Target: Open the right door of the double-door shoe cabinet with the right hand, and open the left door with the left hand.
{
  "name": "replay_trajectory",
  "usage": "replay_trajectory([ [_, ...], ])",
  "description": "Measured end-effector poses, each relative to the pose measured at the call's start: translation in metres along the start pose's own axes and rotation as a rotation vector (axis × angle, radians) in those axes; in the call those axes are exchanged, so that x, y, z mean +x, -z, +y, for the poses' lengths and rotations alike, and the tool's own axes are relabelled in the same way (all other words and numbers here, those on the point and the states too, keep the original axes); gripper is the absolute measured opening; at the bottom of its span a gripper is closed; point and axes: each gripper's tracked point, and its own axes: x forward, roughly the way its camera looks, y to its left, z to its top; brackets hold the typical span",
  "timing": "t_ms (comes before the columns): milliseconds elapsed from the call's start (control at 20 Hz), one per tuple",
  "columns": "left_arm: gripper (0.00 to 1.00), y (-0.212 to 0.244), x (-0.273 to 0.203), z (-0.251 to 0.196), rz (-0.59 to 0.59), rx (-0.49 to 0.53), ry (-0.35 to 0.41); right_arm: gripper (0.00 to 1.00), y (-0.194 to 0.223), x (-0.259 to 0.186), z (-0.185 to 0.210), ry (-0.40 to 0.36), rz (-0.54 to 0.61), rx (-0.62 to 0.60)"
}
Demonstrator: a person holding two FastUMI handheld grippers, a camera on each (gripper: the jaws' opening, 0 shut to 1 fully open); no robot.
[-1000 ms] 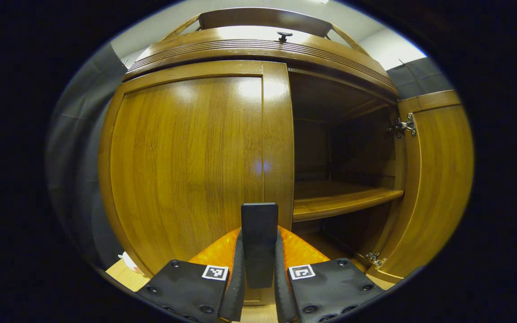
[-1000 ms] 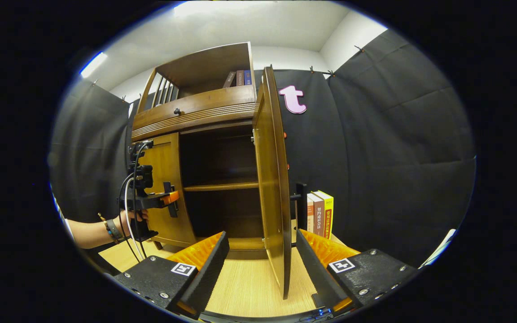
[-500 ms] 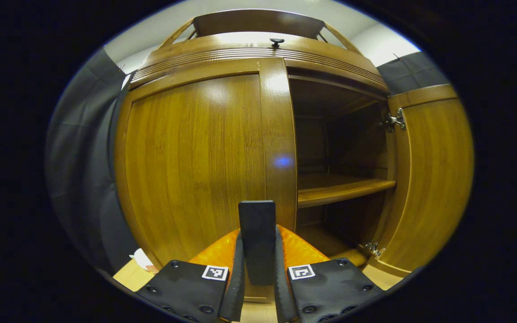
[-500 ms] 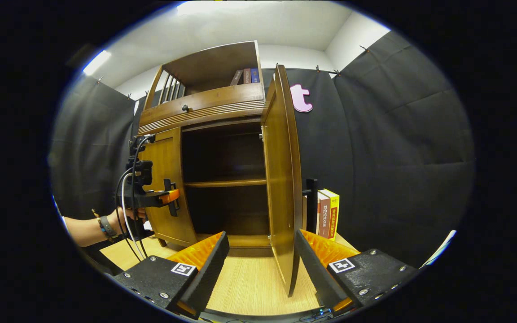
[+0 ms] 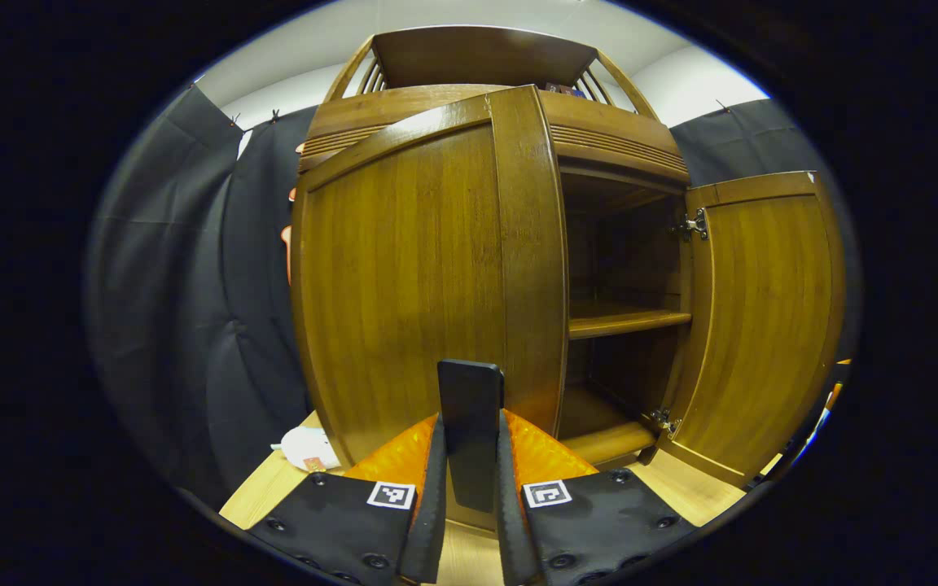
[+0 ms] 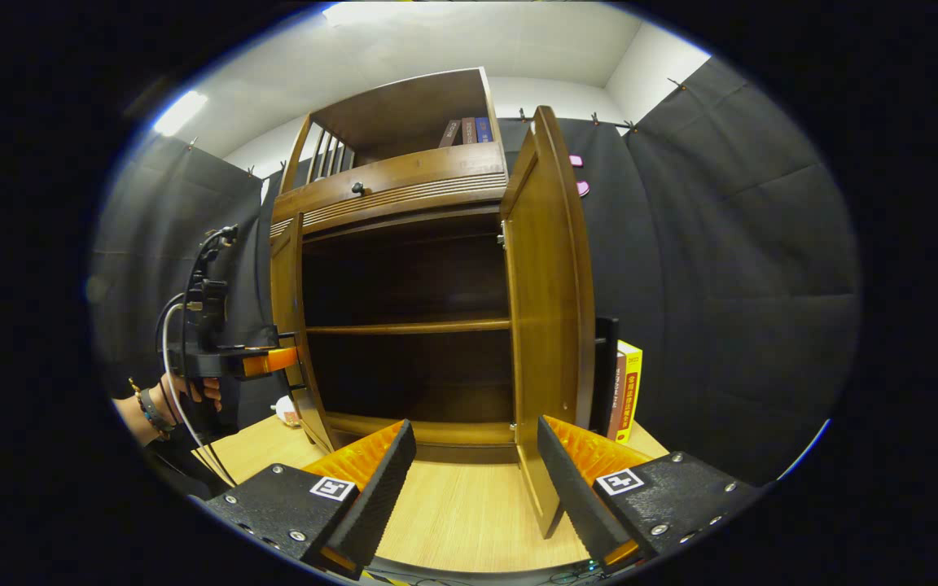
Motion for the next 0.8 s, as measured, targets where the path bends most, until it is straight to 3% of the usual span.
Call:
replay_trajectory([
  [350, 0.33, 0.023, -0.058, 0.053, 0.021, 0.102, -0.094, 0.92, 0.016, 0.015, 0.026, -0.071, 0.041, 0.002],
  [650, 0.34, 0.036, -0.085, 0.096, 0.027, -0.018, -0.145, 0.92, 0.020, 0.028, 0.042, -0.115, 0.059, -0.007],
  [750, 0.34, 0.034, -0.097, 0.123, 0.012, -0.036, -0.190, 0.98, 0.020, 0.035, 0.050, -0.124, 0.060, -0.009],
  [800, 0.26, 0.032, -0.101, 0.130, -0.001, -0.055, -0.189, 0.98, 0.020, 0.037, 0.053, -0.127, 0.060, -0.011],
])
